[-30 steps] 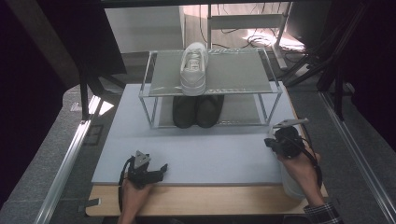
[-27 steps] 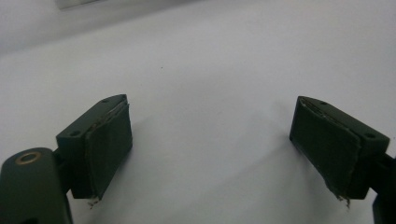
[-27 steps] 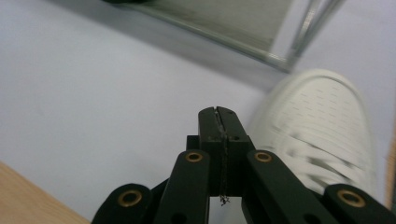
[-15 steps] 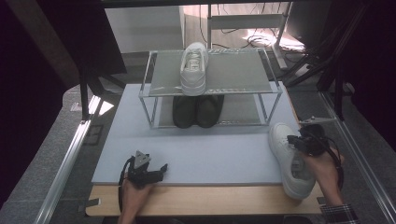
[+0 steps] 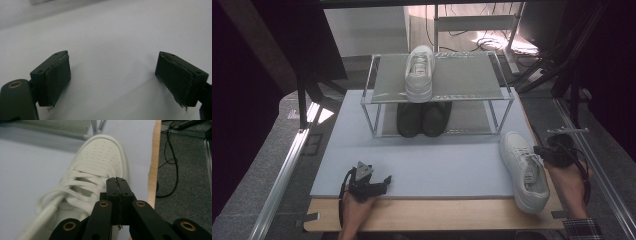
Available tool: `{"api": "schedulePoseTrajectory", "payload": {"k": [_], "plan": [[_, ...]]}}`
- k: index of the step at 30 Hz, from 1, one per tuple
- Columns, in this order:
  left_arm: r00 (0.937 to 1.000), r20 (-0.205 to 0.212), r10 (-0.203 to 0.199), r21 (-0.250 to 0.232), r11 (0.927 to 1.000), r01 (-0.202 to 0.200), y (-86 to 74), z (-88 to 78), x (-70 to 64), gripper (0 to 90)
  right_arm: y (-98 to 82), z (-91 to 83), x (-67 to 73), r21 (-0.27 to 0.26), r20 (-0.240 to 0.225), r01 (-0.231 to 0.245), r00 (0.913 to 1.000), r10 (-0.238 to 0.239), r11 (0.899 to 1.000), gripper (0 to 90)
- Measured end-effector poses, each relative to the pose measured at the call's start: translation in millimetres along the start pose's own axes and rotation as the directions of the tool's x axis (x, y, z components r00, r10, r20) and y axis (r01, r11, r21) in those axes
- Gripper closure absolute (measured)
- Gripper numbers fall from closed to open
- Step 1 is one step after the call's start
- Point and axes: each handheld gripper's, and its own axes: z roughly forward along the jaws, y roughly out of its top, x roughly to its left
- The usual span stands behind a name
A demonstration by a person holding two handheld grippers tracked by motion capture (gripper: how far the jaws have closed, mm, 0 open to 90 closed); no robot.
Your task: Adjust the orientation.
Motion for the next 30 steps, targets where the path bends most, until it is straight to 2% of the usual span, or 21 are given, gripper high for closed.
{"api": "schedulePoseTrajectory", "payload": {"k": [10,14,20,25,30], "plan": [[1.0,0.0,0.0,0.0,1.0,0.0,0.0,0.0,0.0,12.5,-18.7,17.2,-13.8,0.044,0.004,-0.042,0.9991,0.042,0.998,89.9],[1.0,0.0,0.0,0.0,1.0,0.0,0.0,0.0,-0.1,12.5,-21.7,17.4,-14.9,0.038,-0.005,-0.048,0.9988,0.049,0.998,90.0],[1.0,-0.001,0.0,0.001,1.0,0.0,0.0,0.0,-0.1,12.5,-21.0,18.3,-9.0,0.04,0.006,-0.042,0.9991,0.042,0.998,90.0],[1.0,-0.001,0.0,0.001,1.0,0.0,0.0,0.0,0.0,12.5,-18.9,21.7,-2.3,0.035,-0.036,-0.049,0.9981,0.05,0.998,90.0],[1.0,-0.001,0.001,0.0,1.0,-0.001,0.0,0.0,-0.1,12.5,-16.8,23.9,4.4,0.032,-0.06,-0.03,0.9977,0.032,0.999,90.0]]}}
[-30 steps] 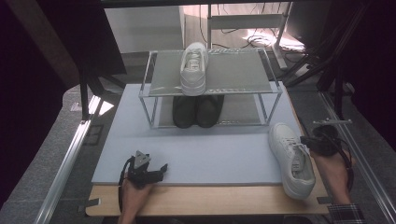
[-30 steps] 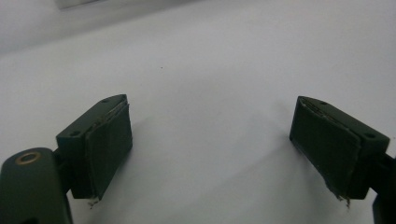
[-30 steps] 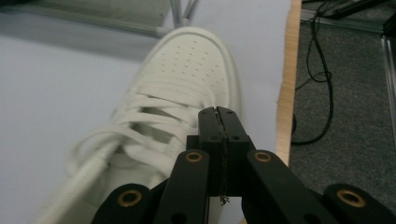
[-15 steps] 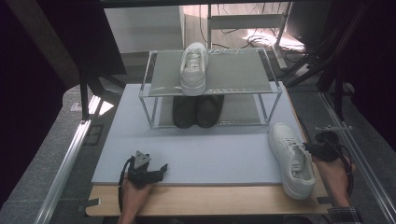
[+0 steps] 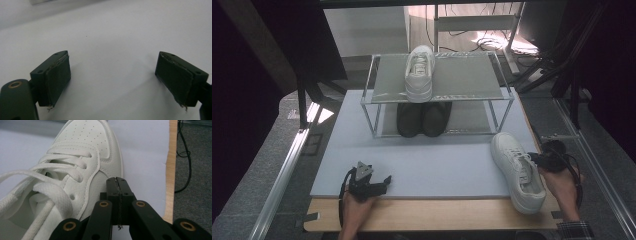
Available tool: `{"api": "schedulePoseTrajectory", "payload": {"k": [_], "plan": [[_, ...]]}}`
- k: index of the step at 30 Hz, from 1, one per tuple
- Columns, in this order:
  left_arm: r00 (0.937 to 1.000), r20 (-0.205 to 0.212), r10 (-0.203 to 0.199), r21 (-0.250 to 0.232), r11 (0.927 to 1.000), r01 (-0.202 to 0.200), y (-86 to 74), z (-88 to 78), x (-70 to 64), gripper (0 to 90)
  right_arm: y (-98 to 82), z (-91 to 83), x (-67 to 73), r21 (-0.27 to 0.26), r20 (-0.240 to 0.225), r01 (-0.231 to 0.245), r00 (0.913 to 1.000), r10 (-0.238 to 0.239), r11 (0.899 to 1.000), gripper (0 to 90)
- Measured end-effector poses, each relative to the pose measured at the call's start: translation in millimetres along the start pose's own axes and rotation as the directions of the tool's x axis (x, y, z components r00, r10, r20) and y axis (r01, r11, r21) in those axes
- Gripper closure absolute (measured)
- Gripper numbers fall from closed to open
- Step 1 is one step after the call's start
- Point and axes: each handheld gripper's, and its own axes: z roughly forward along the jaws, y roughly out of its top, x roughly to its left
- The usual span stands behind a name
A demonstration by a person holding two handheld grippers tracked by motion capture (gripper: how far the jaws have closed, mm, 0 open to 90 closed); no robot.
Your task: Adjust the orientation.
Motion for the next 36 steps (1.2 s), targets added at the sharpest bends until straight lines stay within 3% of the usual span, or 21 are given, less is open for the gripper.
{"api": "schedulePoseTrajectory", "payload": {"k": [17,28,36], "plan": [[1.0,-0.001,-0.002,0.0,1.0,0.002,0.0,0.0,-0.2,12.5,-28.6,-3.5,-11.7,0.019,-0.058,-0.058,0.9966,0.059,0.998,90.0],[1.0,-0.001,-0.002,0.0,1.0,0.002,0.0,0.0,-0.2,12.6,-28.2,-0.5,0.6,0.017,-0.086,-0.05,0.9949,0.052,0.999,90.0],[1.0,-0.001,-0.002,0.0,1.0,0.002,0.0,0.0,-0.2,12.5,-23.1,6.8,18.6,0.017,-0.121,-0.023,0.9924,0.025,1.0,90.0]]}}
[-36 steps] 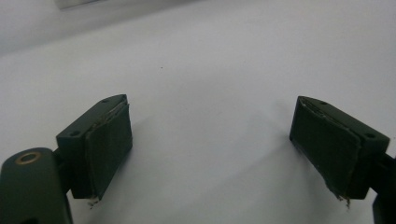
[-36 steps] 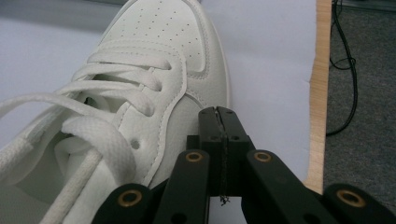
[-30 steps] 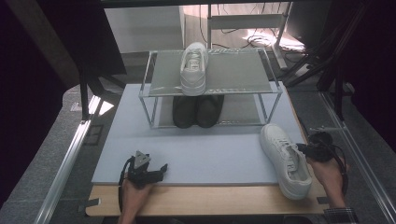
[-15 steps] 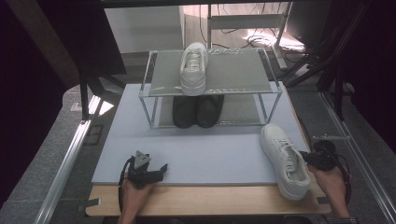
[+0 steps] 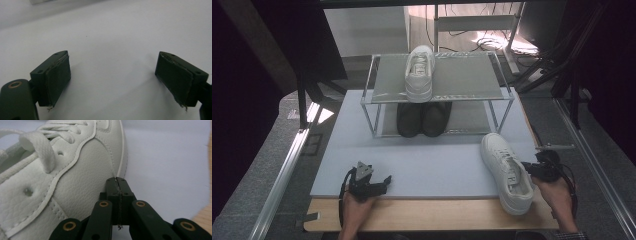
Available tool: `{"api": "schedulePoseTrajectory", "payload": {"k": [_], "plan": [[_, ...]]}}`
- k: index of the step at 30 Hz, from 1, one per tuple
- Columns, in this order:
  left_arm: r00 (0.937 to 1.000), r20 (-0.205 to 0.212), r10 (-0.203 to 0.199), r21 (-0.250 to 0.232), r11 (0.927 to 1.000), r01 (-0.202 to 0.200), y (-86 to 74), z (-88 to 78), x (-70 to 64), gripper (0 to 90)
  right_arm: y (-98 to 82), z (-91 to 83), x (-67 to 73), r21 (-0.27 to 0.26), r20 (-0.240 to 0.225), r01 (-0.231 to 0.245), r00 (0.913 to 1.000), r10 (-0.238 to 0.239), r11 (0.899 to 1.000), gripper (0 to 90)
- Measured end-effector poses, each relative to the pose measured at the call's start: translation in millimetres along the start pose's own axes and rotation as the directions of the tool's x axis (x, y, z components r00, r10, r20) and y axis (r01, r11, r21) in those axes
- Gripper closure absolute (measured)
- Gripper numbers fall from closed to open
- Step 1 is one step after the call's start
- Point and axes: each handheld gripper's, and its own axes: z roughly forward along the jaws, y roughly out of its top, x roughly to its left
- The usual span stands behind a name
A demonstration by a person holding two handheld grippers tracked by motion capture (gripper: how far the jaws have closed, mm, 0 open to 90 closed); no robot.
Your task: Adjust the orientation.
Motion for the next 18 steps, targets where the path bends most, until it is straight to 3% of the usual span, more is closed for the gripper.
{"api": "schedulePoseTrajectory", "payload": {"k": [18], "plan": [[1.0,0.0,0.0,0.0,1.0,0.0,0.0,0.0,0.1,12.5,10.2,17.8,36.2,0.022,-0.067,0.061,0.996,-0.059,0.998,90.0]]}}
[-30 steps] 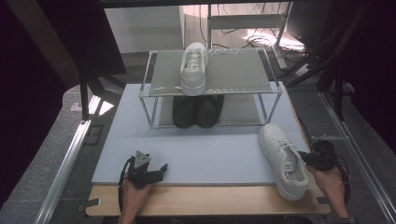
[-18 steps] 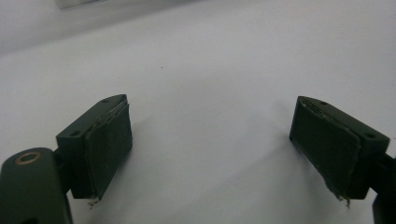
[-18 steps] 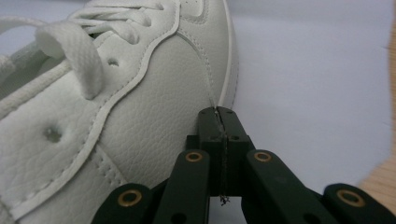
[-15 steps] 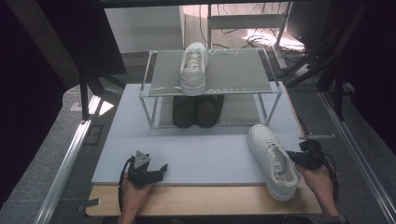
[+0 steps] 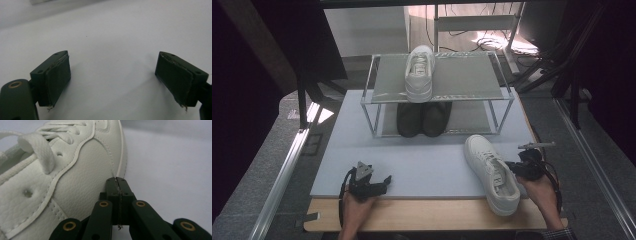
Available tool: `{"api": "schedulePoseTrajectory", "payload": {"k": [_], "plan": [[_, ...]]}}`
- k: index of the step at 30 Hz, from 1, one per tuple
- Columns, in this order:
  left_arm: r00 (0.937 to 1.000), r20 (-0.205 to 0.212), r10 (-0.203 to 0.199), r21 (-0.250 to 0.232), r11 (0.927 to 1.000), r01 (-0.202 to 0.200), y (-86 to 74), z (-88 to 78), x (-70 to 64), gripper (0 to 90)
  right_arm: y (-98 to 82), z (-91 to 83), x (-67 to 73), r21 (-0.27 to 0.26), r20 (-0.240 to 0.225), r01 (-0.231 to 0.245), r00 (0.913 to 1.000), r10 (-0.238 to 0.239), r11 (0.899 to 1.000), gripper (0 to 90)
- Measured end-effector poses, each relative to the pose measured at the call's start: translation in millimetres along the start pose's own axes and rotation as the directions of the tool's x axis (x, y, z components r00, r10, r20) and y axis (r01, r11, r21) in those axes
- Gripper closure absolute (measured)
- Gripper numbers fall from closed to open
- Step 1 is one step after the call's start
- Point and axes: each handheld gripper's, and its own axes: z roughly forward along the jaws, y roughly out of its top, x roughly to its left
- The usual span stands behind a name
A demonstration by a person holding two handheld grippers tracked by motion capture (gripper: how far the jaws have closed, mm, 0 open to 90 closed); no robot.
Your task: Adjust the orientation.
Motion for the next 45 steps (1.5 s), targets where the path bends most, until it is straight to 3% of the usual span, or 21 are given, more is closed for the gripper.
{"api": "schedulePoseTrajectory", "payload": {"k": [17,24,45], "plan": [[1.0,0.0,0.0,0.0,1.0,0.0,0.0,0.0,0.0,12.5,12.4,19.8,34.7,0.021,-0.065,0.075,0.9952,-0.073,0.997,90.0],[1.0,0.0,0.0,0.0,1.0,0.0,0.0,0.0,-0.1,12.6,13.3,20.7,36.8,0.022,-0.07,0.088,0.9938,-0.086,0.996,89.9],[1.0,0.0,0.0,-0.001,1.0,0.0,0.0,0.0,-0.1,12.5,-1.5,-20.9,36.5,-0.005,-0.064,0.124,0.9901,-0.124,0.992,80.2]]}}
